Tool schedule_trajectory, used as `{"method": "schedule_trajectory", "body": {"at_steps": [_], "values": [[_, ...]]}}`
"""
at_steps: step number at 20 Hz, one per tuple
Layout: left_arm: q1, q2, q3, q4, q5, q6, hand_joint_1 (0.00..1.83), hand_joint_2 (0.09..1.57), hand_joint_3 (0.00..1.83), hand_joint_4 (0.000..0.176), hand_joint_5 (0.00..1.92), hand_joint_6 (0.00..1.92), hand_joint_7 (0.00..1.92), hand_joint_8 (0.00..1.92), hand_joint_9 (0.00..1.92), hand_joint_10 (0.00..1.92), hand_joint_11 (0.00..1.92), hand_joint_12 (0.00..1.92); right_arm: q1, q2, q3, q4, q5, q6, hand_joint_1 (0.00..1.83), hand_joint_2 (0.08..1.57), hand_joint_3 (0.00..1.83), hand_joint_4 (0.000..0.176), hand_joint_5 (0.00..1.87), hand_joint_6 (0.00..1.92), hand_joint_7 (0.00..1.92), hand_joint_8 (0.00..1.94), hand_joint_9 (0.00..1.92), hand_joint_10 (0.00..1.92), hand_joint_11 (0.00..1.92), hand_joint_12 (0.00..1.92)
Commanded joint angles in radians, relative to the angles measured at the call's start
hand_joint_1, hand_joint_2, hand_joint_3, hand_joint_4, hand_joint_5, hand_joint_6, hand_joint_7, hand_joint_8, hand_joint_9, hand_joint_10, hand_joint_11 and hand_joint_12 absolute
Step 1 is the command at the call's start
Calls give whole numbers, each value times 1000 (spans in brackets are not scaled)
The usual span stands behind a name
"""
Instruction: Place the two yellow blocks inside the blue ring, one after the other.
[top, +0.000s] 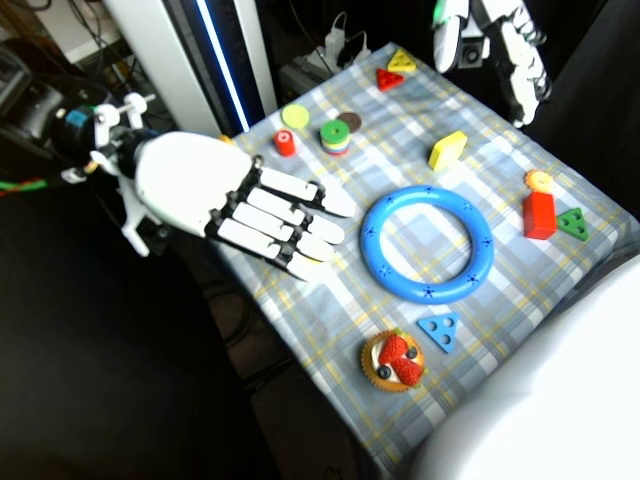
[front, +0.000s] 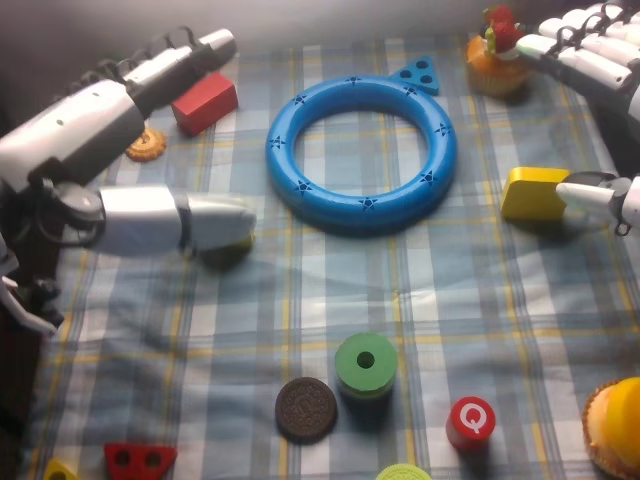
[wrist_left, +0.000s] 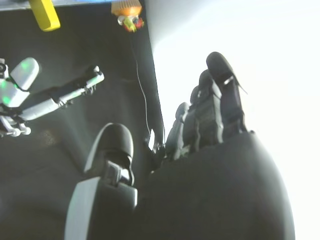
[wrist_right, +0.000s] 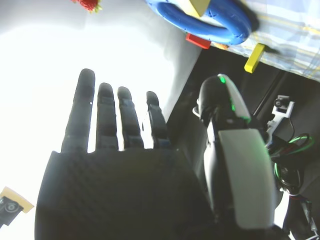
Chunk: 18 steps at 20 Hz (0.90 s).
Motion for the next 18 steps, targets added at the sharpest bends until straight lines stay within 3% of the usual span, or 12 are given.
{"method": "schedule_trajectory", "body": {"at_steps": [1,2,4,5,7,8,10,12,14,17,18], "values": [[-12,-6,9,2,-108,-4,907,1000,19,94,6,1,0,0,0,0,0,0,8,0,5,-8,120,-3,584,1252,12,0,0,0,0,0,0,0,0,0],[-12,-9,11,1,-102,1,915,996,15,106,0,0,0,0,0,0,0,0,8,0,5,-8,120,-3,584,1252,11,0,0,0,0,0,0,0,0,0],[-14,-14,12,-9,-75,34,948,990,8,91,9,3,0,0,0,0,0,0,8,0,4,-6,121,-3,580,1246,7,0,0,0,0,0,0,0,0,0],[-19,-16,12,-23,-51,69,940,1001,12,96,1,0,0,0,0,0,0,0,8,1,4,-6,121,-2,578,1247,7,0,0,0,0,0,0,0,0,0],[-25,-27,22,-48,-20,110,1001,1017,15,88,27,10,23,8,11,4,0,0,8,1,4,-4,121,0,577,1252,9,0,0,0,0,0,0,0,0,0],[-30,-39,32,-65,-1,132,1047,1020,13,77,63,21,57,18,36,14,0,0,8,1,4,-2,123,0,564,1258,10,0,0,0,0,0,0,0,0,0],[-40,-59,48,-103,31,186,1135,1060,4,5,318,24,323,16,221,54,35,34,8,2,3,-2,125,5,582,1264,10,0,0,0,0,0,0,0,0,0],[-49,-78,61,-148,61,257,1163,1071,0,0,519,26,524,23,387,54,0,556,8,2,3,-2,127,8,545,1277,12,0,0,0,0,0,0,0,0,0],[-59,-104,78,-202,92,346,1161,1084,0,0,683,39,667,31,494,71,0,862,4,5,1,-2,131,15,568,1274,7,0,0,0,0,0,0,0,0,0],[-61,-124,99,-247,114,390,1126,1111,1,0,839,27,828,22,601,71,0,1029,0,7,0,-1,133,20,566,1261,0,6,0,0,0,0,0,0,0,0],[-61,-129,104,-256,120,398,1190,1091,57,22,941,805,946,790,751,127,0,1409,-2,7,-1,1,133,21,555,1266,2,5,0,0,0,0,0,0,0,0]]}}
